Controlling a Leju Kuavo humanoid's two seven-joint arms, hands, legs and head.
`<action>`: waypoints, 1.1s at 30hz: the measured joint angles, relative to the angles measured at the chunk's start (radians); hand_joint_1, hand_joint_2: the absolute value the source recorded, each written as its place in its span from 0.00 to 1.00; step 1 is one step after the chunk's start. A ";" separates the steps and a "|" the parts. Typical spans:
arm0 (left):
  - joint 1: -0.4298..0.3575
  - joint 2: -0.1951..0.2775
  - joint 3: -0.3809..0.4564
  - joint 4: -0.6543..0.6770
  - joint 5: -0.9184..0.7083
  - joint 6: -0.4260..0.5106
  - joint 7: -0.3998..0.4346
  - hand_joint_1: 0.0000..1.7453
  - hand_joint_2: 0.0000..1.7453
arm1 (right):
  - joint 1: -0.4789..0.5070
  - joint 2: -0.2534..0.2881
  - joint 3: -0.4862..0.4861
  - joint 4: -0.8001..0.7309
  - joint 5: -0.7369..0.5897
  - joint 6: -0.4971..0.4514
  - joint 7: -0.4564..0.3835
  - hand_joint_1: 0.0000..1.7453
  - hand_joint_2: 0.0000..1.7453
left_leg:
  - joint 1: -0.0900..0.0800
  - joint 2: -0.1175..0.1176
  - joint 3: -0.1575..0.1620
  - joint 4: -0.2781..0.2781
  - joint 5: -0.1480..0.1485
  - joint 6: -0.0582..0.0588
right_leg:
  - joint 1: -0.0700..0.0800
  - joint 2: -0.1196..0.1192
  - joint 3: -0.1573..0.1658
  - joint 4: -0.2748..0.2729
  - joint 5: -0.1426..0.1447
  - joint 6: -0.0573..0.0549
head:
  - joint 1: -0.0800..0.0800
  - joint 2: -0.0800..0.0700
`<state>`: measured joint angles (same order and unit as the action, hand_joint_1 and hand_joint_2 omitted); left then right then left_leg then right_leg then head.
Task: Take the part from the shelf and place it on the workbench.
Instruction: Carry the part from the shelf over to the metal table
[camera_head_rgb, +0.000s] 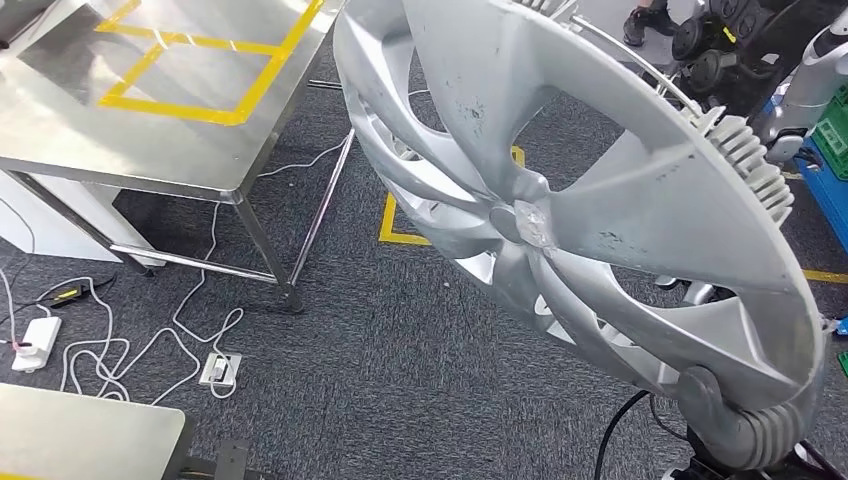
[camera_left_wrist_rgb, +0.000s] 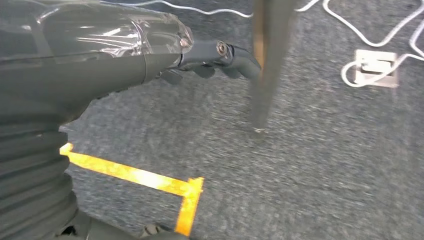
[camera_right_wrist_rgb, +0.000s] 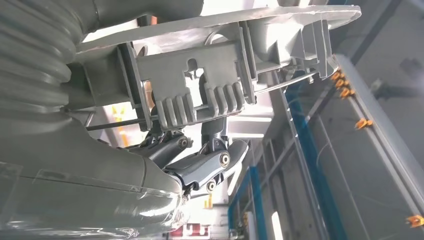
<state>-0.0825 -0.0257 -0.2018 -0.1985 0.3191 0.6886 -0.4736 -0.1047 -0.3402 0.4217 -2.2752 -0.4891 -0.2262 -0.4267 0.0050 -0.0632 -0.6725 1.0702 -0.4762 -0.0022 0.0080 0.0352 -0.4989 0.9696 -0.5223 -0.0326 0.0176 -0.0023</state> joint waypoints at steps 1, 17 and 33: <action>0.000 0.001 0.000 0.000 -0.001 0.000 0.003 0.00 1.00 | 0.002 0.000 0.000 -0.001 -0.004 0.004 -0.003 1.00 1.00 | -0.001 0.042 -0.019 0.039 -0.029 -0.002 | -0.002 -0.014 0.002 -0.010 0.007 0.002 | -0.002 0.000; -0.008 0.013 -0.004 0.000 -0.035 -0.008 0.033 0.00 1.00 | 0.043 0.002 0.002 -0.003 0.007 0.058 -0.016 1.00 1.00 | 0.008 0.093 0.053 -0.018 -0.024 0.016 | -0.019 -0.060 -0.050 0.163 -0.121 0.061 | 0.000 0.000; -0.005 0.010 -0.028 -0.001 -0.027 -0.015 0.023 0.00 1.00 | 0.026 0.013 -0.003 0.014 -0.095 0.128 -0.049 1.00 1.00 | -0.004 0.069 -0.031 0.099 -0.083 -0.005 | 0.008 -0.042 0.005 -0.021 0.014 -0.003 | -0.005 0.000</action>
<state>-0.0872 -0.0154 -0.2300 -0.1991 0.2923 0.6733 -0.4503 -0.0788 -0.3270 0.4191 -2.2614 -0.5844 -0.0983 -0.4757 0.0010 0.0058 -0.7037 1.1692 -0.5593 -0.0074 0.0157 -0.0065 -0.4942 0.9482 -0.5084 -0.0353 0.0131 -0.0025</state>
